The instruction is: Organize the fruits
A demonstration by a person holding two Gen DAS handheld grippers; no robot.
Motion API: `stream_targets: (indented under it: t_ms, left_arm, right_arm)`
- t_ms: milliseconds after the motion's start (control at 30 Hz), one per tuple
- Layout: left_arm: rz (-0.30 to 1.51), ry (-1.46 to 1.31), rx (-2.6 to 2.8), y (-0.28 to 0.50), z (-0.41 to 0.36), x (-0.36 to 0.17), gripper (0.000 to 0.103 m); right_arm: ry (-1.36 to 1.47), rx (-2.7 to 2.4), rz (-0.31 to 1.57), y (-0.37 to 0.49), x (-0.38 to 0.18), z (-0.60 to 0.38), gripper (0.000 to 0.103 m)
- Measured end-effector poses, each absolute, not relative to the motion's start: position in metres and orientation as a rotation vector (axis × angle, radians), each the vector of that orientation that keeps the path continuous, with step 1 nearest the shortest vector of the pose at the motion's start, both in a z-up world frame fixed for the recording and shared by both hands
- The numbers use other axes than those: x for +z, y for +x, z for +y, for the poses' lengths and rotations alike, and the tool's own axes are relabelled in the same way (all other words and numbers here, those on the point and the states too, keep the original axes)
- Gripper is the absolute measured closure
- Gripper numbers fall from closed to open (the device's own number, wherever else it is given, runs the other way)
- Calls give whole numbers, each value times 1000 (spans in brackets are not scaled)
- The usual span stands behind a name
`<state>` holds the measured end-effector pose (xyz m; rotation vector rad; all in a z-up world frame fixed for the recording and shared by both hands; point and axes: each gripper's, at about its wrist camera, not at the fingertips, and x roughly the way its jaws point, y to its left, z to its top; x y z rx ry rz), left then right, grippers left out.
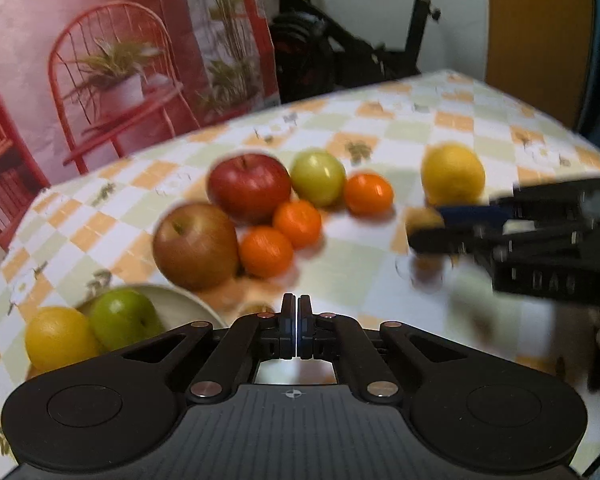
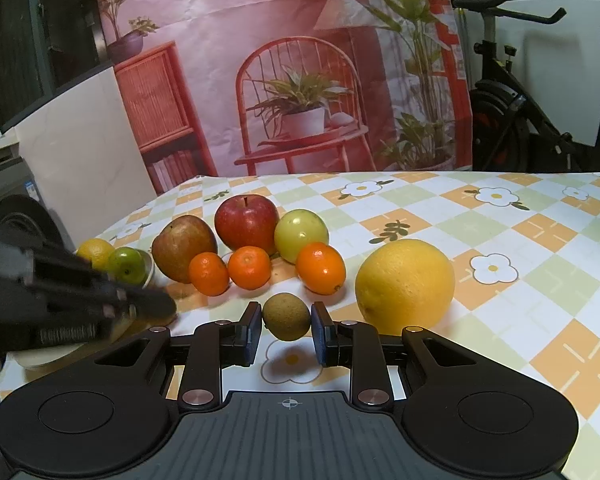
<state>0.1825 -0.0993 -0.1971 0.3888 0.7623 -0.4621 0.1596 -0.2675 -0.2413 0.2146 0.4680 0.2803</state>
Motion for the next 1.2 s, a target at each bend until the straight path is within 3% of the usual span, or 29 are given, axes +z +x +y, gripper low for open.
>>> stream_targets:
  t_ms: [400,500,567,1200]
  left_arm:
    - [746,217,-450,196,-70,-175,97]
    - [756,240,-451,197,-72,-176,89]
    - [759,260,-460,197,-74,-178,75]
    - [780,316,-431,213,-80,-197,75]
  right_arm:
    - [219,282,476,161,-242,-268,79]
    - [218,283,475,161,-242,-268,79]
    - [218,283,475,161,-242,-268,79]
    - [220,282,478,161,-242,-269,79]
